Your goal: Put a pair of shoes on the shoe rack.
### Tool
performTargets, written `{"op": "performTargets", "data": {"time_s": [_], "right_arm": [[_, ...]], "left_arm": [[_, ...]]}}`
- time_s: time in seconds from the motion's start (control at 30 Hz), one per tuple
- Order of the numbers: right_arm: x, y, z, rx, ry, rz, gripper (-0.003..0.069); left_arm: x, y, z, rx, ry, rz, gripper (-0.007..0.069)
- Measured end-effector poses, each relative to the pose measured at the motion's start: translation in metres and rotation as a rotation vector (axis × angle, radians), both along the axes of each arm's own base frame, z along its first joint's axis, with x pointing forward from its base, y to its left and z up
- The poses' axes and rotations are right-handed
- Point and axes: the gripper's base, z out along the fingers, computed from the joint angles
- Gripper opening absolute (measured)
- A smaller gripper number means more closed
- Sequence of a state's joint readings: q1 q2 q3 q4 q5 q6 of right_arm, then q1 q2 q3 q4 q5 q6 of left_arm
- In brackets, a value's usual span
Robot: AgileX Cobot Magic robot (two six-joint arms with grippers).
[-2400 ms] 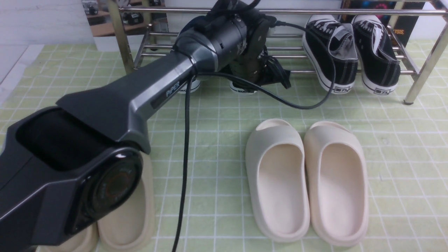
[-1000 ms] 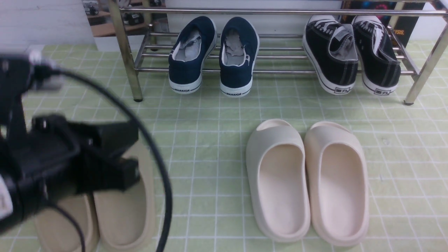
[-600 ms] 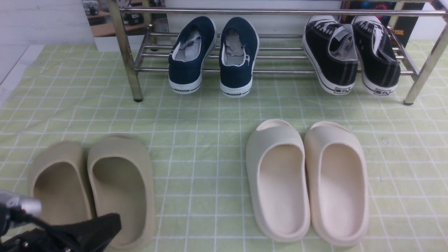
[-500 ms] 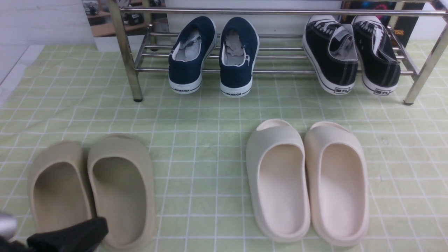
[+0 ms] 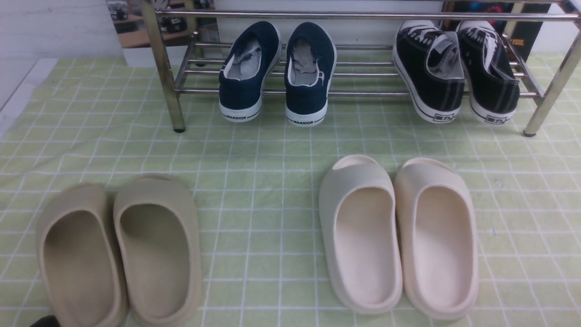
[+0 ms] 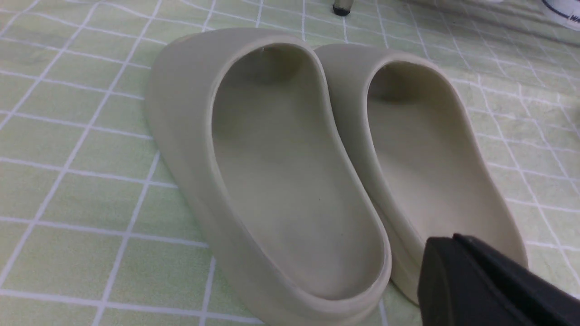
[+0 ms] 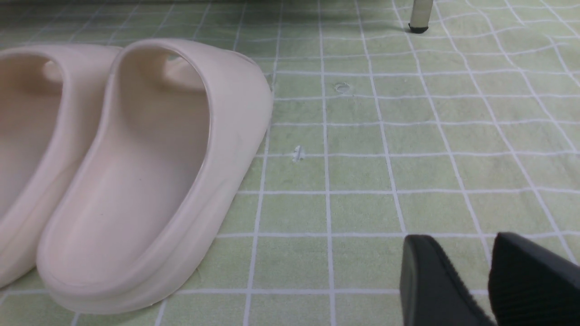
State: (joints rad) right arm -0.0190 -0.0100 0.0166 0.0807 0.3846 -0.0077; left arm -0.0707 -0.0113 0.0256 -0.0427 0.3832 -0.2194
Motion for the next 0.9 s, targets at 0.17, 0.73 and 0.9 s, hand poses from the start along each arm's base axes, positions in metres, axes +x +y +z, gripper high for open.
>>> {"op": "performTargets", "data": {"time_s": [0.17, 0.73, 0.9], "right_arm": [[0.0, 0.0, 0.0001, 0.0, 0.0, 0.0, 0.0239], [0.0, 0.0, 0.0001, 0.0, 0.0, 0.0, 0.0239], [0.0, 0.0, 0.0001, 0.0, 0.0, 0.0, 0.0239]], "left_arm": [[0.0, 0.0002, -0.0015, 0.028, 0.003, -0.006, -0.0013], [-0.0005, -0.0013, -0.0027, 0.092, 0.01, -0.044, -0.0013], [-0.0005, -0.0014, -0.0027, 0.089, 0.01, -0.045, -0.0013]]}}
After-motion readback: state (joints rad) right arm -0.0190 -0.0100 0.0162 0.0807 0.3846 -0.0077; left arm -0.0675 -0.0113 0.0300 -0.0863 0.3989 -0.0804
